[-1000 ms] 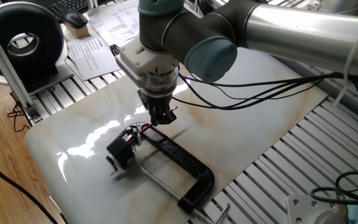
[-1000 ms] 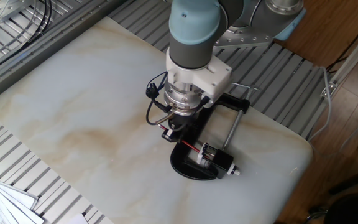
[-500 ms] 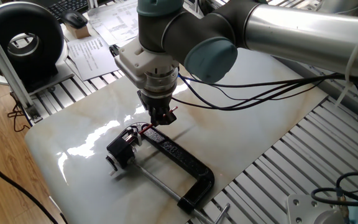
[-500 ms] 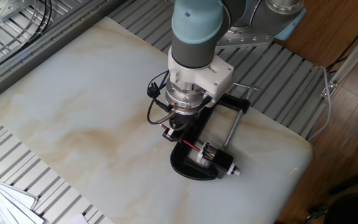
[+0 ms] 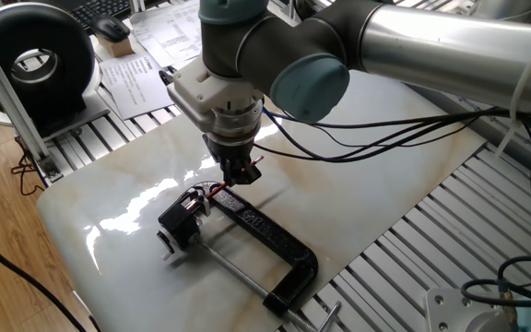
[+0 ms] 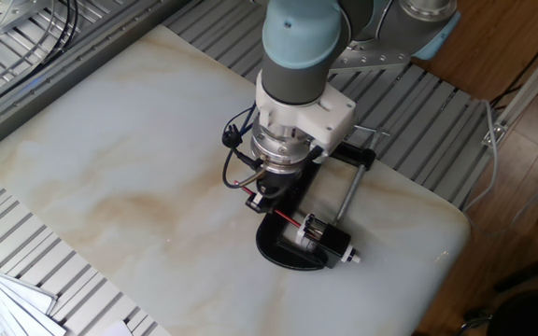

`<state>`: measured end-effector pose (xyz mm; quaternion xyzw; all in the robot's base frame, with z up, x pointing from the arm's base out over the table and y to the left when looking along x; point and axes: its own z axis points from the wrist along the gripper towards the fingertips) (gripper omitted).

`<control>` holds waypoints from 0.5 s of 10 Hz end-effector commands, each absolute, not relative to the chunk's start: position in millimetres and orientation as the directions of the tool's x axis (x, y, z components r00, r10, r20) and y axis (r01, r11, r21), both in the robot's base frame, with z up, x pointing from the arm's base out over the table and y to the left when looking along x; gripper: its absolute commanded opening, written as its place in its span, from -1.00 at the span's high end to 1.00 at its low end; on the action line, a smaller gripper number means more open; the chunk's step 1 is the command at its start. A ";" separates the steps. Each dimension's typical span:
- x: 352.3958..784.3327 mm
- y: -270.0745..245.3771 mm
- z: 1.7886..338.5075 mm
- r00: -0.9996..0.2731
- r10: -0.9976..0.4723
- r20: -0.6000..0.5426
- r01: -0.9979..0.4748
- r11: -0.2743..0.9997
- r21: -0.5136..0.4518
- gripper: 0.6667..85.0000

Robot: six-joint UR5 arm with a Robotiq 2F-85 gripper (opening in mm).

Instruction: Insert the pencil into the pencil sharpener

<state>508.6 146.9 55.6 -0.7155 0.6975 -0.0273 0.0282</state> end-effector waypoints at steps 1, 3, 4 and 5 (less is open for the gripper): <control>507.5 157.5 56.0 0.008 -1.000 -0.022 -0.997 -0.007 -0.071 0.98; 506.4 163.6 55.0 -0.008 -1.000 -0.014 -0.997 0.010 -0.077 0.98; 506.9 166.4 54.3 -0.011 -1.000 -0.018 -0.997 0.013 -0.080 0.98; 506.5 168.6 53.6 -0.015 -1.000 -0.021 -0.997 0.016 -0.078 0.98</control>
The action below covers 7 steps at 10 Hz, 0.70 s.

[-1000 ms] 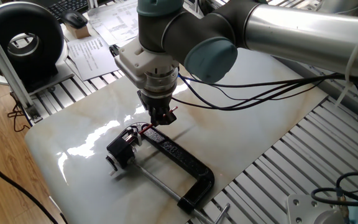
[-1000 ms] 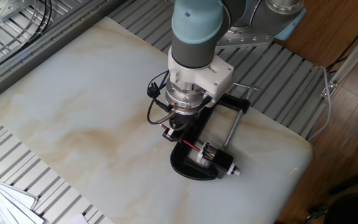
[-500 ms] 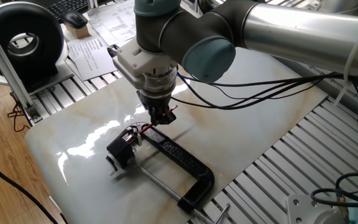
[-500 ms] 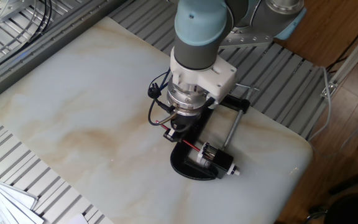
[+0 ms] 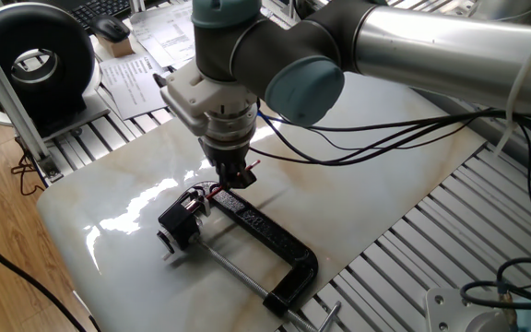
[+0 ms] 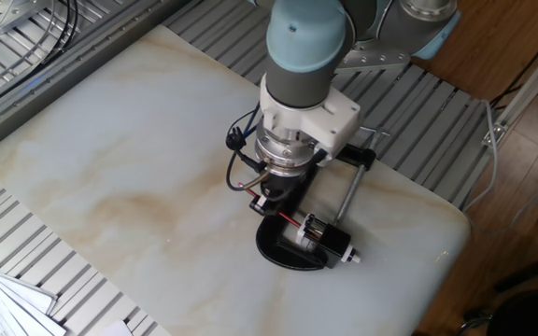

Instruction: Insert the pencil into the pencil sharpener

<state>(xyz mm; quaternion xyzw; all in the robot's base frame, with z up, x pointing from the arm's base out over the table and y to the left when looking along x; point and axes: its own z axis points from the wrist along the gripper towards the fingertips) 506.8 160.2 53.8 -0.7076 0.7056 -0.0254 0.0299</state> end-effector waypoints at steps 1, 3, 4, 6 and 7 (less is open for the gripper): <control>505.5 169.8 53.5 -0.019 -1.000 -0.024 -0.997 0.021 -0.075 0.98; 502.8 166.6 52.6 -0.021 -0.999 -0.033 -0.997 0.023 -0.072 0.98; 501.7 163.7 53.5 -0.028 -0.999 -0.032 -0.997 0.030 -0.066 0.98; 507.6 160.3 53.6 -0.010 -0.999 -0.031 -0.998 0.012 -0.058 0.98; 509.6 160.9 54.6 -0.005 -0.999 -0.032 -0.998 0.007 -0.059 0.98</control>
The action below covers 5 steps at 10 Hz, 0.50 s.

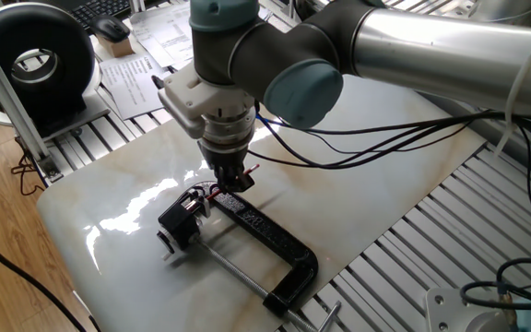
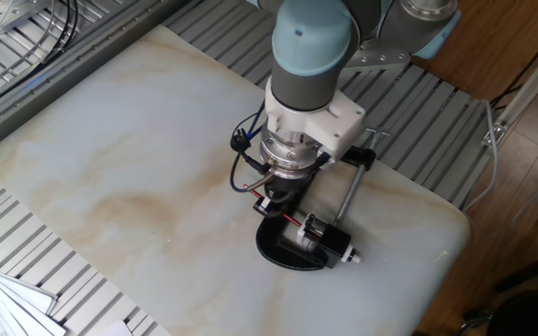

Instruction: Insert the pencil into the pencil sharpener

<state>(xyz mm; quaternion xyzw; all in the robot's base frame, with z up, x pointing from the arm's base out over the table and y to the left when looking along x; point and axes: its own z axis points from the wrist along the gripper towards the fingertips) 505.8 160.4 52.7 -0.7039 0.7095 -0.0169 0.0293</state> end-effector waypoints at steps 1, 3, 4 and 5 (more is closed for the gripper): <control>511.7 156.8 56.0 0.011 -1.000 -0.025 -0.998 -0.010 -0.067 0.98; 512.7 146.6 58.5 0.022 -1.000 -0.012 -0.997 -0.021 -0.074 0.98; 512.7 146.6 58.5 0.021 -1.000 -0.012 -0.997 -0.020 -0.074 0.98; 512.7 147.4 58.6 0.011 -1.000 -0.016 -0.997 -0.010 -0.074 0.98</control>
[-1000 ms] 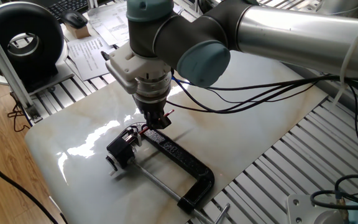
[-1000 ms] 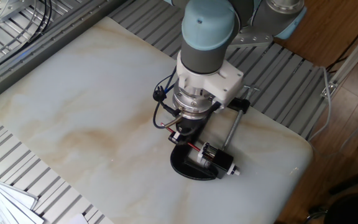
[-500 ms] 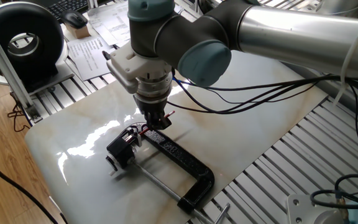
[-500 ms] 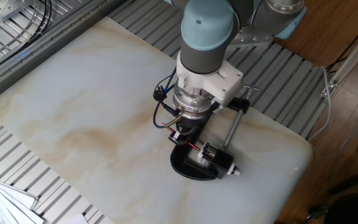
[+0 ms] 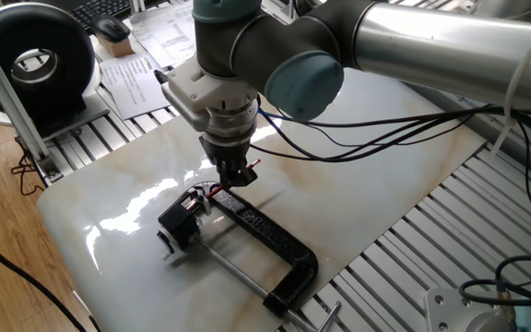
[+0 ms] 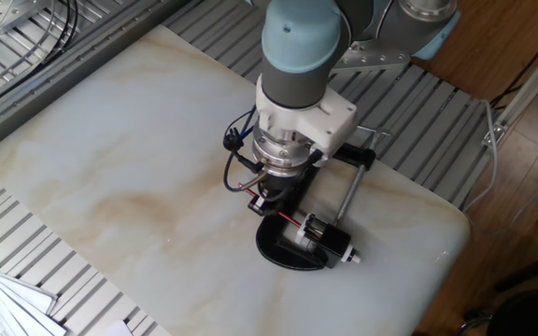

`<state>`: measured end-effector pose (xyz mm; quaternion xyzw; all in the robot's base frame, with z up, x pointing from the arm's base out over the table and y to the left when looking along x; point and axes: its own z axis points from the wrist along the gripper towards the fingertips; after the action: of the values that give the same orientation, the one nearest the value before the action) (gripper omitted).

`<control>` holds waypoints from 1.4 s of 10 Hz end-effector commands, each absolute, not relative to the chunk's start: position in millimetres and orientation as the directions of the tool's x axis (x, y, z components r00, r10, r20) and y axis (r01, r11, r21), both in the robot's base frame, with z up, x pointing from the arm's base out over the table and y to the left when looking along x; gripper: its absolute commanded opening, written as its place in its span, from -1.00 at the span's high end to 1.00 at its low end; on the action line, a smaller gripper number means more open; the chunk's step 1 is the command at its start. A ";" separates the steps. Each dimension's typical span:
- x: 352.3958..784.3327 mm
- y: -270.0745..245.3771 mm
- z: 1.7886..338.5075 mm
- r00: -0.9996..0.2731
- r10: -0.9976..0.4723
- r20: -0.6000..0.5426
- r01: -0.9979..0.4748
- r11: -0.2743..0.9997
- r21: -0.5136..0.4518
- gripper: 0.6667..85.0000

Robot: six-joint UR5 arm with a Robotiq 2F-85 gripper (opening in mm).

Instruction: Insert the pencil into the pencil sharpener

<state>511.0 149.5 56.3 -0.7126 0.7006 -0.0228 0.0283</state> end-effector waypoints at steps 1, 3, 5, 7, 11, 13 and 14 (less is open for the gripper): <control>513.1 157.7 56.9 -0.005 -1.000 -0.023 -0.997 0.007 -0.074 0.98; 511.3 166.0 57.9 -0.016 -1.000 -0.019 -0.997 0.018 -0.080 0.98; 509.2 159.8 56.9 -0.010 -1.000 -0.017 -0.997 0.011 -0.082 0.98; 509.0 155.8 58.1 -0.008 -1.000 -0.010 -0.996 0.009 -0.083 0.98; 510.1 163.9 59.7 -0.019 -1.000 -0.023 -0.997 0.021 -0.075 0.98; 514.1 172.4 58.3 -0.016 -0.998 -0.059 -0.996 0.021 -0.088 0.98; 514.7 175.8 56.2 -0.011 -0.997 -0.080 -0.996 0.019 -0.093 0.98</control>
<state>511.8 166.5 56.9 -0.7029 0.7098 -0.0182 0.0422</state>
